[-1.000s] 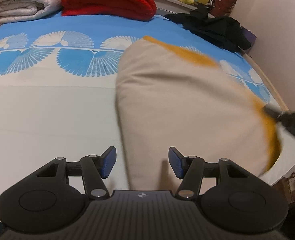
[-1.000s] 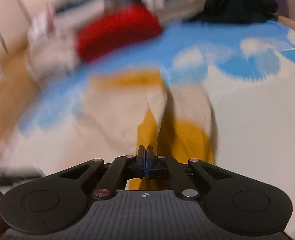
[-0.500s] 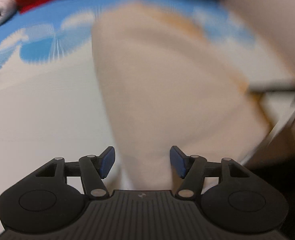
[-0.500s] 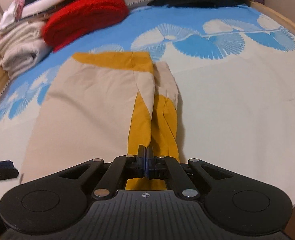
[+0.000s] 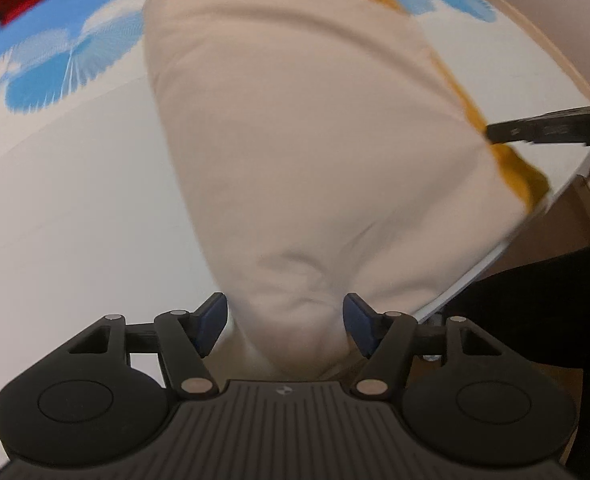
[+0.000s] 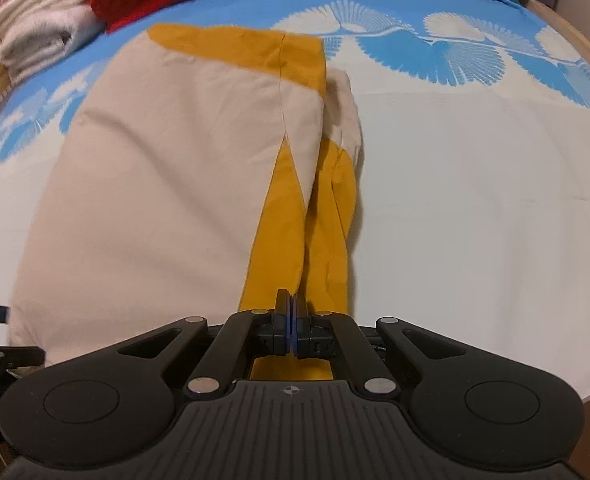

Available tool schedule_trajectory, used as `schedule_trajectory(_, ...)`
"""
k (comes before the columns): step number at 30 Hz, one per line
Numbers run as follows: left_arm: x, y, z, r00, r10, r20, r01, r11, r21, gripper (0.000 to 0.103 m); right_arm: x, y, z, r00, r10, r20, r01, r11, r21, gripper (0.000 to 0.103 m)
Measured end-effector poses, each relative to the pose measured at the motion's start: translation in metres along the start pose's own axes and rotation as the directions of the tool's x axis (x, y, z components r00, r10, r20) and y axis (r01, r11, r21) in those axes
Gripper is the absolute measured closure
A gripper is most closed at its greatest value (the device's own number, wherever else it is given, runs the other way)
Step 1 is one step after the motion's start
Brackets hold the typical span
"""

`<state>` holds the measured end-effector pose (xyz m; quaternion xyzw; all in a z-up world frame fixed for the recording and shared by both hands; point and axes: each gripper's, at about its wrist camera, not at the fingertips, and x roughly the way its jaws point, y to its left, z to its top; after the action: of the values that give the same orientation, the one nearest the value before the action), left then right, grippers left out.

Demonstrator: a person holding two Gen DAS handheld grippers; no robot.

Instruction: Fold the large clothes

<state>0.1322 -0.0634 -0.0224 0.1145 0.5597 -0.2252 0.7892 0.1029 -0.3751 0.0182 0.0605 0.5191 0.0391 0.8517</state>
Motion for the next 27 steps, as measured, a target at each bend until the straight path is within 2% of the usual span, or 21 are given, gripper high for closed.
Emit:
schedule_trajectory(4,-0.032,0.008,0.011,0.996,-0.047,0.080,0.049,0.999,-0.022,0.033,-0.001,-0.001,0.000,1.000,-0.001,-0.006,0.001,1.000,-0.001,0.103)
schedule_trajectory(7,-0.056,0.026,0.039,0.987,-0.042,0.156,0.053,0.996,-0.067,0.033,0.000,-0.002,0.000,1.000,-0.001,-0.017,0.000,1.000,-0.010,0.103)
schedule_trajectory(10,-0.062,0.057,0.073,0.978,-0.044,0.206,0.074,0.987,-0.140,0.033,0.003,-0.004,-0.002,0.998,-0.047,-0.042,0.046,0.998,-0.030,0.103)
schedule_trajectory(12,-0.055,0.076,0.087,0.972,-0.048,0.228,0.091,0.980,-0.179,0.031,0.003,-0.010,-0.002,0.998,-0.047,-0.040,0.046,0.999,-0.014,0.103)
schedule_trajectory(14,-0.038,0.093,0.093,0.971,-0.058,0.232,0.117,0.962,-0.246,0.030,-0.005,-0.014,0.000,0.999,-0.036,0.020,0.036,0.999,-0.003,0.103)
schedule_trajectory(15,-0.023,0.099,0.096,0.973,-0.074,0.220,0.136,0.950,-0.281,0.030,-0.013,-0.016,0.002,0.996,-0.038,0.075,0.038,0.999,0.002,0.103)
schedule_trajectory(16,-0.008,0.105,0.094,0.981,-0.098,0.166,0.149,0.933,-0.327,0.032,-0.020,-0.019,0.004,0.992,-0.034,0.125,0.033,0.999,0.010,0.102)
schedule_trajectory(17,0.003,0.108,0.097,0.990,-0.098,0.100,0.128,0.924,-0.360,0.033,-0.027,-0.021,0.005,0.984,-0.024,0.175,0.020,0.999,0.025,0.102)
schedule_trajectory(19,0.007,0.106,0.104,0.990,-0.098,0.105,0.130,0.924,-0.359,0.031,-0.039,-0.028,0.008,0.967,0.012,0.254,-0.032,0.997,0.074,0.096)
schedule_trajectory(21,0.009,0.101,0.111,0.985,-0.124,0.121,0.158,0.926,-0.343,0.030,-0.042,-0.036,0.012,0.956,0.075,0.282,-0.117,0.984,0.136,0.063)
schedule_trajectory(22,0.011,0.098,0.112,0.984,-0.134,0.115,0.166,0.924,-0.344,0.030,-0.038,-0.039,0.015,0.957,0.105,0.272,-0.154,0.974,0.166,0.058)
schedule_trajectory(24,0.013,0.094,0.112,0.987,-0.124,0.103,0.152,0.930,-0.334,0.029,-0.025,-0.038,0.020,0.968,0.131,0.215,-0.174,0.966,0.190,0.058)
schedule_trajectory(27,0.015,0.090,0.113,0.989,-0.112,0.101,0.140,0.934,-0.328,0.028,-0.007,-0.027,0.025,0.982,0.123,0.142,-0.150,0.969,0.196,0.058)
